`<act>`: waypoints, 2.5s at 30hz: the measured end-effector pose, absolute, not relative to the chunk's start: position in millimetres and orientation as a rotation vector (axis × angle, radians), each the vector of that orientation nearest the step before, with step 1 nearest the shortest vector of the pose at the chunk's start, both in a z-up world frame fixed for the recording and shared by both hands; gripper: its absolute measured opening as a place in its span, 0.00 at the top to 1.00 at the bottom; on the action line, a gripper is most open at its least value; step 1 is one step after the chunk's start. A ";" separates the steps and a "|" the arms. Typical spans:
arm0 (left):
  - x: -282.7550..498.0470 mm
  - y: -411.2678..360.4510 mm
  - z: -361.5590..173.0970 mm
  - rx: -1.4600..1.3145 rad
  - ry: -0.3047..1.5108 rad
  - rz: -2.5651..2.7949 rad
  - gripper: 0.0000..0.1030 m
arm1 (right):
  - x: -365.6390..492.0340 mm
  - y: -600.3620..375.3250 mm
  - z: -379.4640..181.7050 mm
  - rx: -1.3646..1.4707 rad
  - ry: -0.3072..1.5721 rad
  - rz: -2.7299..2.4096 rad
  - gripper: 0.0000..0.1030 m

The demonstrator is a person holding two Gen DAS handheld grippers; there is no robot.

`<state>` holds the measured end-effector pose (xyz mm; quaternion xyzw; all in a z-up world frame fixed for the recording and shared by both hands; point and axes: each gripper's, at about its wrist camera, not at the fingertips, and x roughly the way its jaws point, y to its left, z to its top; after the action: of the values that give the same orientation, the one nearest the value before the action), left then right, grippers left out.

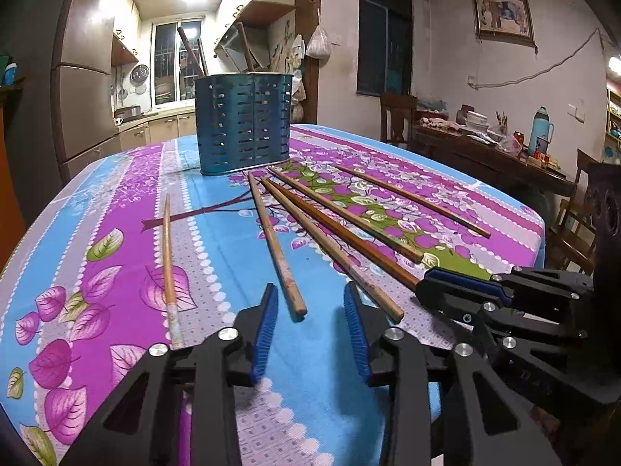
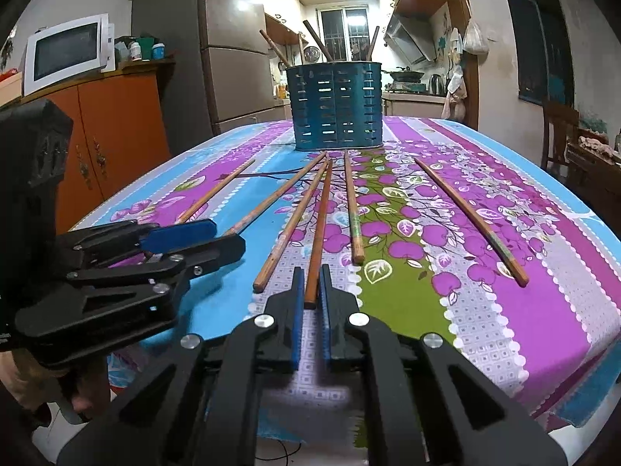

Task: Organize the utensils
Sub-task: 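Close the left tool on a chopstick while the right tool grasps another, then lift both held chopsticks and carry them over the blue holder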

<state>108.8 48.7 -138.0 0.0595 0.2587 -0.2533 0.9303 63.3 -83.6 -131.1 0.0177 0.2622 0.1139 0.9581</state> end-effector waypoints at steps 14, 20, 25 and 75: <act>109.3 52.0 -143.1 0.085 0.477 -0.443 0.90 | 59.6 -85.5 -133.2 0.048 0.506 0.239 0.94; 107.3 50.8 -143.2 0.084 0.463 -0.422 0.91 | 59.6 -91.1 -132.7 0.069 0.500 0.244 0.95; 98.0 52.6 -128.9 0.085 0.420 -0.409 0.91 | 54.5 -98.0 -123.2 0.054 0.474 0.236 0.95; 149.1 30.2 80.4 0.100 0.170 -0.345 0.93 | 156.8 -132.5 89.4 -0.045 0.194 0.448 0.95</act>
<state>149.1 30.2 80.4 0.0495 0.0844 -0.1716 0.9803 156.8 -132.5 89.4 -0.0222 0.0962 0.2218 0.9701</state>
